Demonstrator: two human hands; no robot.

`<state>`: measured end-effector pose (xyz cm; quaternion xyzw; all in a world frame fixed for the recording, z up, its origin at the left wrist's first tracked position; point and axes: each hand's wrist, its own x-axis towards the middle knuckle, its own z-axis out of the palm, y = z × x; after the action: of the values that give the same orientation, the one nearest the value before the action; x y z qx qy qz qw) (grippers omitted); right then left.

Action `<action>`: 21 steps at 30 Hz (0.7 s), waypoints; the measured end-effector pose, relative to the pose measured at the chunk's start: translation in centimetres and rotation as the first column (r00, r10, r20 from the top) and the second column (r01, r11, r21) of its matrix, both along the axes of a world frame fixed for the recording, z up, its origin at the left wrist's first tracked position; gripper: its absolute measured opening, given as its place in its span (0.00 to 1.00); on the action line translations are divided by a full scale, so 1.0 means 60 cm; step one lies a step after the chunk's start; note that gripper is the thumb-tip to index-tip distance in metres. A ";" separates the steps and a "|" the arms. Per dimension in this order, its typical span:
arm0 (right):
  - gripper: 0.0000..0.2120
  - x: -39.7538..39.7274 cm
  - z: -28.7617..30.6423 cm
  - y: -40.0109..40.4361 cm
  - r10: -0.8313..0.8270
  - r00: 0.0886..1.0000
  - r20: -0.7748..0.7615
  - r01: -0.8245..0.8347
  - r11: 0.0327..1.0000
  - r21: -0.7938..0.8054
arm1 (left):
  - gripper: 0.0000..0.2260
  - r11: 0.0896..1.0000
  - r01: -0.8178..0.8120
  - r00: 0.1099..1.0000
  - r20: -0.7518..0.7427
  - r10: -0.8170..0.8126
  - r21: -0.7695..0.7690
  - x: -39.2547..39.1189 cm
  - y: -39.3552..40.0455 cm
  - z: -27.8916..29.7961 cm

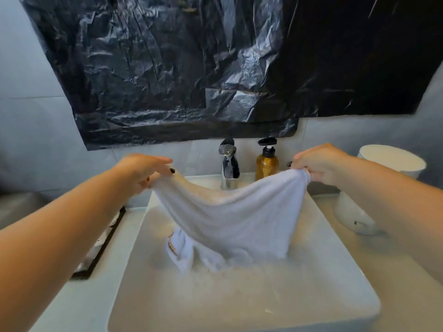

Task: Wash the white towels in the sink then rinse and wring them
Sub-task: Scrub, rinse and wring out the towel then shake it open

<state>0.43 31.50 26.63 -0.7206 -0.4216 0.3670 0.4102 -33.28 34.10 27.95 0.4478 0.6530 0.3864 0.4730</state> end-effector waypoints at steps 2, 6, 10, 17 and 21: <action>0.04 0.005 0.020 -0.010 0.026 0.999 0.047 -0.019 0.990 -0.140 | 0.14 1.000 0.017 0.999 -0.052 -0.016 0.005 -0.013 -0.007 0.029; 0.07 0.013 0.057 -0.052 0.351 0.935 0.048 -0.263 0.779 -0.569 | 0.13 0.996 -0.006 0.998 -0.055 0.011 0.093 -0.011 -0.022 0.085; 0.04 0.004 0.056 -0.089 0.441 0.887 0.139 -0.235 0.689 -0.686 | 0.11 0.980 -0.037 0.999 -0.030 0.044 0.194 0.005 -0.032 0.120; 0.12 0.024 0.009 -0.115 -0.085 0.995 -0.057 0.071 0.977 -0.201 | 0.10 0.980 -0.045 0.992 -0.107 0.068 0.196 -0.008 -0.046 0.113; 0.15 0.031 -0.021 -0.126 -0.306 0.938 -0.163 0.300 0.952 -0.064 | 0.11 0.980 -0.107 0.994 0.003 0.108 0.167 -0.024 -0.061 0.083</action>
<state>2.27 23.95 25.38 -0.7504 -0.2619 0.3679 0.4828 -34.73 30.42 32.96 0.4508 0.6431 0.4634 0.4104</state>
